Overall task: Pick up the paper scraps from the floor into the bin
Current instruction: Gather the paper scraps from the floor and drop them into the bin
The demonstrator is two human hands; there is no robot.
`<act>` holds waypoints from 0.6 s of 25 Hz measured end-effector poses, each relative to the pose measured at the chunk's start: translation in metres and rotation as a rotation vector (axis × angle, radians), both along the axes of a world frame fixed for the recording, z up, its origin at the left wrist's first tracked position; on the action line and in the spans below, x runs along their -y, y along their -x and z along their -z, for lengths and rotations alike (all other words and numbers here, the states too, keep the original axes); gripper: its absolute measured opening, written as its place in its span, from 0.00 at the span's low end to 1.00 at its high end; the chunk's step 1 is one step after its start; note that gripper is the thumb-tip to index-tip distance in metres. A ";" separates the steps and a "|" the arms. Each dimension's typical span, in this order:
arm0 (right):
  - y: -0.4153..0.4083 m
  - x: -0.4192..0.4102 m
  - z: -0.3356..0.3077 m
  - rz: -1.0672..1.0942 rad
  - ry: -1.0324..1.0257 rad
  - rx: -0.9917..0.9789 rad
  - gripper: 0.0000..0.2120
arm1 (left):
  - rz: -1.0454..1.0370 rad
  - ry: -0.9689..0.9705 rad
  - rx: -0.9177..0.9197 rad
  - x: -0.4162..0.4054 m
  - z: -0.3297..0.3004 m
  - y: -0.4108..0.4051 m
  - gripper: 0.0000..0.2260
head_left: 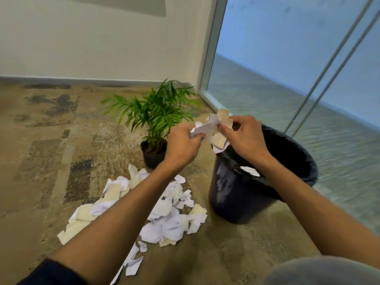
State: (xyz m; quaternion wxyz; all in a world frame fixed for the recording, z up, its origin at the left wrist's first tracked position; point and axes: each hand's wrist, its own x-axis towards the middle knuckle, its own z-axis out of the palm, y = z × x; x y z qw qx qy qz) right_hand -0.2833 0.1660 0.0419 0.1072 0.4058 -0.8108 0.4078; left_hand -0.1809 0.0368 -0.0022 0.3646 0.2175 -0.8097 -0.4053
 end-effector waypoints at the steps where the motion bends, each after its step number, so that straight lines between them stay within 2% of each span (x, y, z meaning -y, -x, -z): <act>1: 0.009 -0.013 -0.006 0.038 -0.024 -0.020 0.10 | 0.039 0.033 0.041 -0.011 -0.008 0.018 0.07; 6: 0.053 -0.059 0.006 0.211 -0.224 -0.017 0.10 | 0.207 0.237 0.396 -0.058 -0.026 0.095 0.06; 9: 0.078 -0.073 0.033 0.333 -0.397 0.028 0.10 | 0.278 0.332 0.597 -0.081 -0.015 0.129 0.13; 11: 0.088 -0.075 0.046 0.399 -0.512 0.046 0.06 | 0.311 0.393 0.709 -0.089 -0.005 0.144 0.11; 15: 0.097 -0.076 0.066 0.439 -0.712 0.073 0.08 | 0.420 0.398 0.878 -0.101 0.011 0.164 0.08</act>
